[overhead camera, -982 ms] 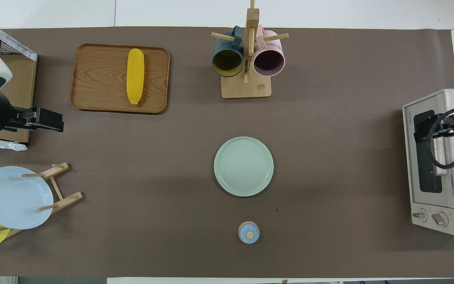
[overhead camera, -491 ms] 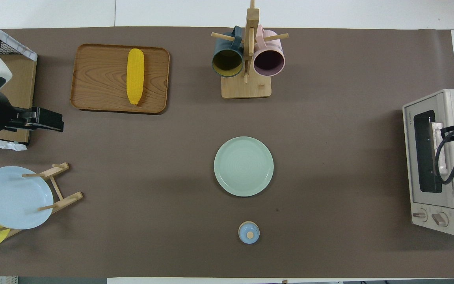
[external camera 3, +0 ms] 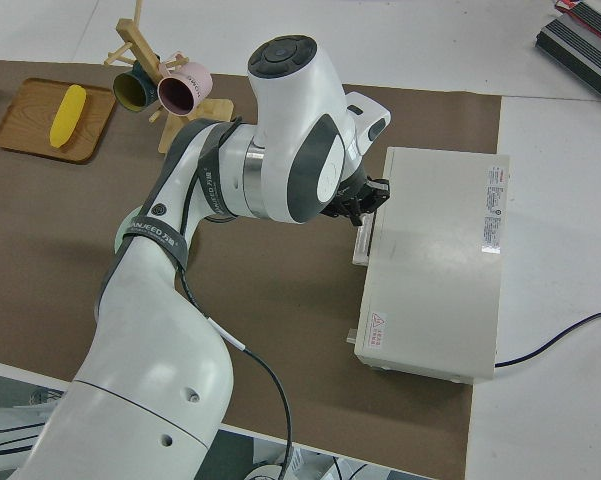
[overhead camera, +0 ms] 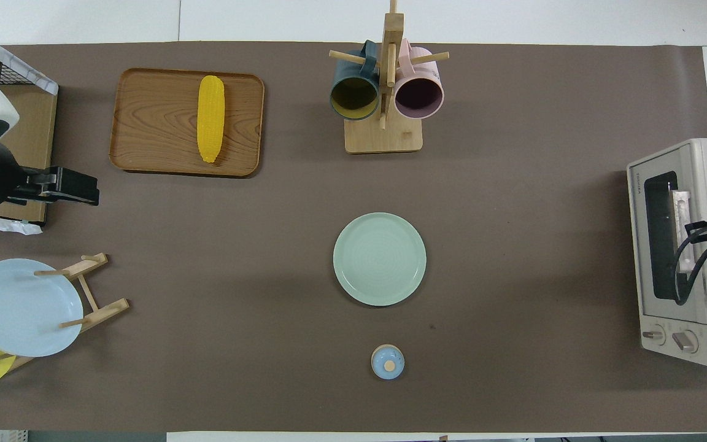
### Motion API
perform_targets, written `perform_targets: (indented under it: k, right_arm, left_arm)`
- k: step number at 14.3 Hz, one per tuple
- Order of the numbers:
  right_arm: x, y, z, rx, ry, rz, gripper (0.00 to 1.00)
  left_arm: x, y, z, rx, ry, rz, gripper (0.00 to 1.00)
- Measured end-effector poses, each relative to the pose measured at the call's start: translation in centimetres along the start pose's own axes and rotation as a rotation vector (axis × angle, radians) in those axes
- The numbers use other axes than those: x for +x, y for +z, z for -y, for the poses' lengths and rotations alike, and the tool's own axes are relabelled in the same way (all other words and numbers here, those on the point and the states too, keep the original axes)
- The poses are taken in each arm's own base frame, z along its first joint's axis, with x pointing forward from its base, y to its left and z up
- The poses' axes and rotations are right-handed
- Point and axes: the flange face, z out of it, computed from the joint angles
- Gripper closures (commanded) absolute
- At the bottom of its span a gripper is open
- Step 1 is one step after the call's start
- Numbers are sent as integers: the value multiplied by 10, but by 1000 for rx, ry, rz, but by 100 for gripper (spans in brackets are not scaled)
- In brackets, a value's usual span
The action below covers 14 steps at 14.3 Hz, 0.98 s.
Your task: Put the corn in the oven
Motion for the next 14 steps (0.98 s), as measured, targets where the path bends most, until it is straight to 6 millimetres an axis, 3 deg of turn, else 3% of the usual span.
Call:
perform_targets:
  k: [8,14]
  right_arm:
    - [4,32,-5,14,76,38,100]
    - [5,31,-5,14,75,37,100]
  left_arm:
    - [0,0,0,0,0,0,0]
    - [0,0,-1,0,1,0,0]
